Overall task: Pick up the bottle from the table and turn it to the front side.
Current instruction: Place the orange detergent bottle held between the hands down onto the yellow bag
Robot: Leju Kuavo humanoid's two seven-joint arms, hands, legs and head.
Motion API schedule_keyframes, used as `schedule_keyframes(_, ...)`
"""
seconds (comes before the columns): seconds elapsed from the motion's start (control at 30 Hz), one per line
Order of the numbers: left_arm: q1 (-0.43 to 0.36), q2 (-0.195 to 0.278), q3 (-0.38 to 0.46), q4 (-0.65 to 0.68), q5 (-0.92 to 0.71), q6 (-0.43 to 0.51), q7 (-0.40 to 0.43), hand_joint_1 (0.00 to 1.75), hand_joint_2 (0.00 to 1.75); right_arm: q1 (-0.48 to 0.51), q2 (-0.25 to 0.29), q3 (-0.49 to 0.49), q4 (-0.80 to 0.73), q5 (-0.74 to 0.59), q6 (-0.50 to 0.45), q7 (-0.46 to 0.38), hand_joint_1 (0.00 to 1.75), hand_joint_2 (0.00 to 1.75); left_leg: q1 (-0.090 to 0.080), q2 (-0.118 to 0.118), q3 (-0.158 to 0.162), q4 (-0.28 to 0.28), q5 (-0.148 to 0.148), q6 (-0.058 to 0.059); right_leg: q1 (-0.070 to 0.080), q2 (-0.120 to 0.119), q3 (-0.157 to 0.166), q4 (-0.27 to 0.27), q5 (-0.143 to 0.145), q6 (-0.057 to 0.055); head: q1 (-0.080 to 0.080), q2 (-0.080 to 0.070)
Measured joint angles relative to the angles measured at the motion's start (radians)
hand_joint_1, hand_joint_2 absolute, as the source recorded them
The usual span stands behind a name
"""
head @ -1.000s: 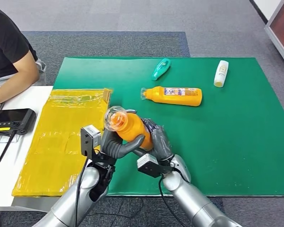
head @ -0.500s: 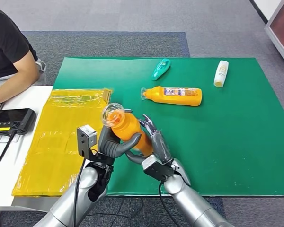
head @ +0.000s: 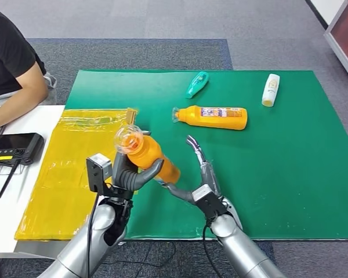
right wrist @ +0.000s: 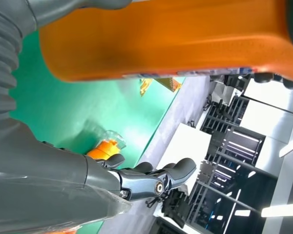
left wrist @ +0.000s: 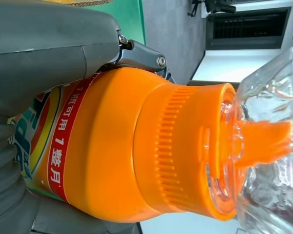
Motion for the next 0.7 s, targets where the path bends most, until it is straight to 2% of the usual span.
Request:
schedule_keyframes(0.13, 0.002, 0.019, 0.004, 0.000, 0.017, -0.008, 0.055, 1.75, 1.75, -0.010, 0.003, -0.012, 0.010, -0.019, 0.018, 0.000, 0.00, 1.75, 0.000, 0.000, -0.001, 0.000, 0.000, 0.000, 0.000, 0.000, 0.000, 0.000, 0.001, 0.000, 0.000, 0.000)
schedule_keyframes(0.3, 0.013, 0.047, 0.018, 0.000, 0.049, -0.036, 0.110, 1.75, 1.75, -0.086, 0.050, -0.049, 0.087, -0.021, 0.039, 0.002, 0.00, 1.75, 0.000, 0.000, -0.004, 0.000, 0.004, -0.001, 0.000, 0.000, -0.004, 0.000, 0.003, 0.000, 0.000, 0.000)
schedule_keyframes(0.5, 0.026, 0.097, 0.027, 0.000, 0.144, -0.108, 0.221, 1.75, 1.75, -0.130, 0.084, -0.104, 0.181, -0.032, 0.024, 0.002, 0.00, 1.75, 0.000, 0.000, -0.006, 0.000, 0.005, -0.001, 0.000, 0.000, -0.006, 0.000, 0.005, -0.001, 0.000, 0.000)
schedule_keyframes(0.7, 0.014, 0.157, 0.044, -0.003, 0.114, -0.117, 0.229, 1.75, 1.75, -0.126, 0.093, -0.126, 0.216, -0.030, 0.021, 0.000, 0.00, 1.75, 0.000, 0.000, -0.007, 0.000, 0.006, -0.001, 0.000, 0.000, -0.007, 0.000, 0.006, -0.001, 0.000, 0.000)
